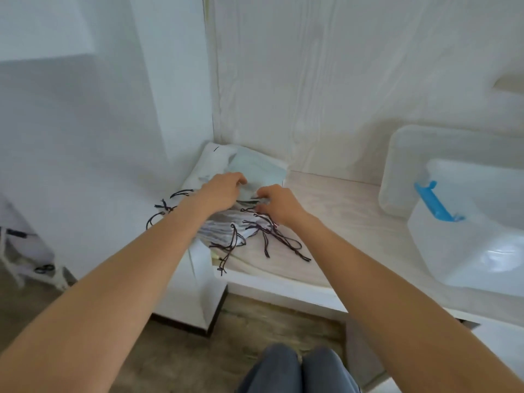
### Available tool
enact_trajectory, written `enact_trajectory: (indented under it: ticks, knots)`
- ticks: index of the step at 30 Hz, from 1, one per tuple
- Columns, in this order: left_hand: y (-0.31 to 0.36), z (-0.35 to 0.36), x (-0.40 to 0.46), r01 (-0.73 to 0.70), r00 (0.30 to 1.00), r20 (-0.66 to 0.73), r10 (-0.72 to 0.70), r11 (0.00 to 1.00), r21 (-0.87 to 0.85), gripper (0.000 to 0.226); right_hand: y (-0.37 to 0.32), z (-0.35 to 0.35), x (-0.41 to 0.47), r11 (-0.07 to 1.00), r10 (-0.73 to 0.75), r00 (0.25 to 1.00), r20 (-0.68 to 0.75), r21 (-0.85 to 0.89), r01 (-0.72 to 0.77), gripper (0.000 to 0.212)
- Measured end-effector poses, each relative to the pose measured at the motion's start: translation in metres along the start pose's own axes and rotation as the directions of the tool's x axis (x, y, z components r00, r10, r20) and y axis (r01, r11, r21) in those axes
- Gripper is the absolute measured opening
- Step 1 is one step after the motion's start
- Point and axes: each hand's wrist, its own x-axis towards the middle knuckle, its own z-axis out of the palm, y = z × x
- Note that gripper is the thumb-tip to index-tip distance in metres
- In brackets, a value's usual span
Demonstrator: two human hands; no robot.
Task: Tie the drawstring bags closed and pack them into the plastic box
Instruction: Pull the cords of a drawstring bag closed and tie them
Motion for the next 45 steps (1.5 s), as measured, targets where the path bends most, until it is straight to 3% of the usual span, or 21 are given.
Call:
enact_trajectory:
  ticks: [3,5,8,10,12,16,18,19,22,27,29,33,37,38,42,45]
  knots:
    - [0.004,0.001,-0.006,-0.047,0.999,-0.009,0.046,0.998,-0.052,0.049,0.002,-0.004,0.006,0.999,0.009,0.994,-0.110,0.039,-0.004,0.012]
    - [0.004,0.003,-0.006,-0.068,0.996,-0.054,0.065,0.996,-0.055,0.049,0.005,-0.006,0.006,0.995,0.014,0.985,-0.174,0.104,0.004,0.034]
    - [0.003,0.004,-0.004,-0.098,0.969,-0.237,0.074,0.991,-0.091,0.037,0.014,-0.008,-0.002,0.977,0.045,0.963,-0.264,0.214,0.014,0.026]
    - [0.008,0.006,-0.004,-0.121,0.914,-0.403,0.043,0.978,-0.171,0.026,0.025,-0.008,-0.007,0.947,0.087,0.945,-0.316,0.320,0.019,0.015]
    - [0.016,0.009,-0.007,-0.148,0.879,-0.476,0.021,0.962,-0.231,0.018,0.037,-0.007,-0.013,0.896,0.143,0.932,-0.334,0.443,0.021,0.008]
    - [0.022,0.027,-0.008,-0.145,0.934,-0.357,0.034,0.946,-0.289,0.028,0.053,-0.001,-0.021,0.808,0.267,0.895,-0.359,0.589,-0.005,0.009]
    - [0.018,0.038,-0.009,-0.139,0.958,-0.280,0.065,0.958,-0.251,0.034,0.056,0.002,-0.023,0.829,0.303,0.871,-0.388,0.557,-0.040,0.006]
    - [0.015,0.043,-0.010,-0.140,0.960,-0.270,0.070,0.959,-0.248,0.037,0.058,0.004,-0.023,0.850,0.310,0.855,-0.415,0.524,-0.054,0.018]
    - [0.009,0.057,-0.014,-0.152,0.941,-0.334,0.045,0.941,-0.302,0.041,0.062,0.011,-0.025,0.894,0.302,0.829,-0.470,0.441,-0.076,0.035]
    - [0.000,0.066,-0.015,-0.140,0.849,-0.506,-0.151,0.860,-0.491,0.019,0.064,0.017,-0.024,0.823,0.335,0.805,-0.490,0.568,0.003,0.013]
    - [0.001,0.066,-0.016,-0.138,0.846,-0.515,-0.138,0.876,-0.461,0.016,0.067,0.018,-0.024,0.835,0.332,0.802,-0.496,0.550,-0.005,0.012]
    - [0.006,0.065,-0.021,-0.176,0.904,-0.427,-0.010,0.902,-0.394,0.024,0.070,0.014,-0.023,0.799,0.356,0.790,-0.499,0.600,0.019,0.024]
    - [0.007,0.066,-0.020,-0.183,0.925,-0.375,0.052,0.929,-0.322,0.036,0.072,0.013,-0.025,0.727,0.377,0.798,-0.470,0.684,0.059,0.011]
    - [0.006,0.067,-0.019,-0.182,0.923,-0.382,0.051,0.932,-0.314,0.037,0.073,0.013,-0.025,0.730,0.369,0.805,-0.464,0.681,0.058,0.006]
    - [0.003,0.072,-0.014,-0.111,0.898,-0.438,-0.042,0.941,-0.319,0.044,0.077,0.017,-0.021,0.788,0.388,0.784,-0.486,0.615,-0.008,0.019]
    - [0.001,0.072,-0.010,-0.054,0.861,-0.489,-0.140,0.931,-0.360,0.033,0.075,0.016,-0.021,0.791,0.414,0.749,-0.517,0.612,-0.015,0.007]
